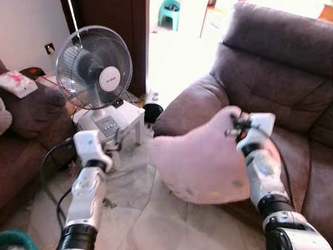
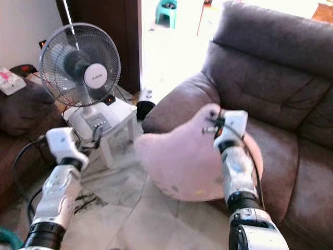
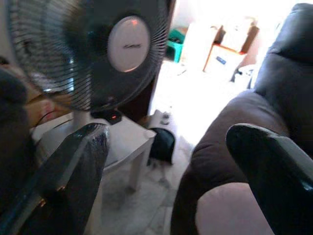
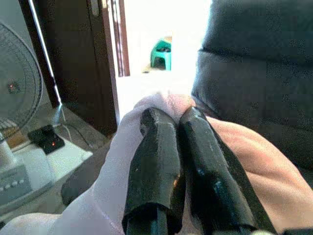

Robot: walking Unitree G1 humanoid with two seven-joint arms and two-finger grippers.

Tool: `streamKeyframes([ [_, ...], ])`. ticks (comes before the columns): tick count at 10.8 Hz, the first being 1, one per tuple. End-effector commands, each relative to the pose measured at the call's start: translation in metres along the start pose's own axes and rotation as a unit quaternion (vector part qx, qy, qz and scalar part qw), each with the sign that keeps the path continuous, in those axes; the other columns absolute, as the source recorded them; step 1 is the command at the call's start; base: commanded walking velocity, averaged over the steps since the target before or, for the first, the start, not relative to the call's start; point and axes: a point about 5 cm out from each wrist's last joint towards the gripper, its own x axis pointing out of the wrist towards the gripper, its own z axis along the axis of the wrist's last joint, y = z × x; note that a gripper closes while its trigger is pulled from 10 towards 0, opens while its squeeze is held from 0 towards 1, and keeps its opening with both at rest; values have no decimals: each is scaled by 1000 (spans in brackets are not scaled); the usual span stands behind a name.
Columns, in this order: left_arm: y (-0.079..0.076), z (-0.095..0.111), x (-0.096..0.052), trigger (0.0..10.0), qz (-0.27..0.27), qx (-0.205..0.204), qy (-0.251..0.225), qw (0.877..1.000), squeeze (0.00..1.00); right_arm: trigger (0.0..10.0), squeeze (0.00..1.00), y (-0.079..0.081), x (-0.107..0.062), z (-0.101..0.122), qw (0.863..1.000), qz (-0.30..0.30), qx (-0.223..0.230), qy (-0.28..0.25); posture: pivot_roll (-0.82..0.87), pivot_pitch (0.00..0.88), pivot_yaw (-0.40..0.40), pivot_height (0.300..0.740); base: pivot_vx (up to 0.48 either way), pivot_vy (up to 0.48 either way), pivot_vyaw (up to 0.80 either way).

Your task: Move the pillow to the sofa from floor

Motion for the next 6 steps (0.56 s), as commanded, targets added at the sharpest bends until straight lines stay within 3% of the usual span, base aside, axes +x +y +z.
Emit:
streamKeyframes([
  [1,-15,16,7,10000,-27,-3,-21,999,0,10000,0,0,12,38,997,1,0,-82,77,40,-52,740,0,0,0],
  [3,-31,32,7,10000,-52,-4,-39,998,0,10000,0,14,15,40,996,19,11,-82,102,54,-57,740,0,0,0],
  [6,-33,34,3,10000,-52,6,-34,998,0,10000,0,23,18,38,997,28,19,-74,132,71,-60,740,82,0,0],
])
